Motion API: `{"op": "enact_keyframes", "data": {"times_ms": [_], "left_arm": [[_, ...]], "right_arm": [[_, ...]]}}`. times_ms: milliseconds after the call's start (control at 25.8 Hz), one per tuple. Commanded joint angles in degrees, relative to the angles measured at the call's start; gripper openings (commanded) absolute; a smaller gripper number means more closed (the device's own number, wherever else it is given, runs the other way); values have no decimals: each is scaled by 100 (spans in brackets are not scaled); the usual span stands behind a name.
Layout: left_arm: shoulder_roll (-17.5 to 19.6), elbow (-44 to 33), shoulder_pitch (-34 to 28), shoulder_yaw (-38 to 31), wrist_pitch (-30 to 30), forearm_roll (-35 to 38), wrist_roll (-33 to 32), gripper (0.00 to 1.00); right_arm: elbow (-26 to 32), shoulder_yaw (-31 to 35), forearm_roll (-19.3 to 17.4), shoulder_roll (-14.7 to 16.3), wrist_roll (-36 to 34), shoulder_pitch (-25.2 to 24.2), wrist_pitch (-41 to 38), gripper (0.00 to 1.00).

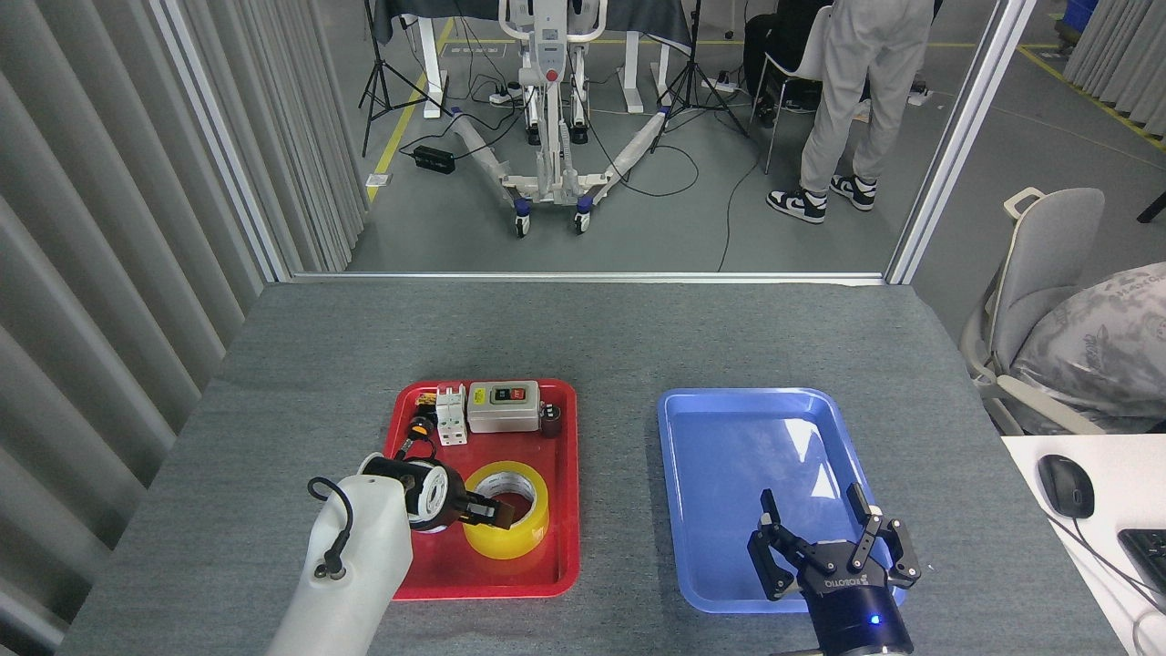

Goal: Place and move tape with both arms
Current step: 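Close the left gripper on the rim of the yellow tape roll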

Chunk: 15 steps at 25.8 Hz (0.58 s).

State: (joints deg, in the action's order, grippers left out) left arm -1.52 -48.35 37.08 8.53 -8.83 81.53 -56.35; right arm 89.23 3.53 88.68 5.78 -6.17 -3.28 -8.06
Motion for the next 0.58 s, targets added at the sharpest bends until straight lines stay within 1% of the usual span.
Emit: {"op": "enact_keyframes", "data": {"times_ms": [0,116,310,387,426,465,542], "left_arm": [[-15,1,1,0,4,-15,18,82],[-15,9,10,0,4,-23,45,62],[-6,1,19,-9,4,-111,54,39],[2,1,27,-9,-5,-147,36,25],[2,1,27,-18,-5,-155,27,22],[2,1,27,-18,-5,-155,27,21],[11,-26,27,-44,-5,-164,27,17]], "right_arm": [[-2,17,0,2,2,-14,-3,100],[-2,25,0,2,2,-23,-3,100],[6,25,0,2,2,-14,-3,100],[15,25,0,2,2,3,-3,100],[15,25,0,2,2,3,-3,100],[15,25,0,2,2,3,-3,100],[15,43,0,-7,2,3,-3,100]]}}
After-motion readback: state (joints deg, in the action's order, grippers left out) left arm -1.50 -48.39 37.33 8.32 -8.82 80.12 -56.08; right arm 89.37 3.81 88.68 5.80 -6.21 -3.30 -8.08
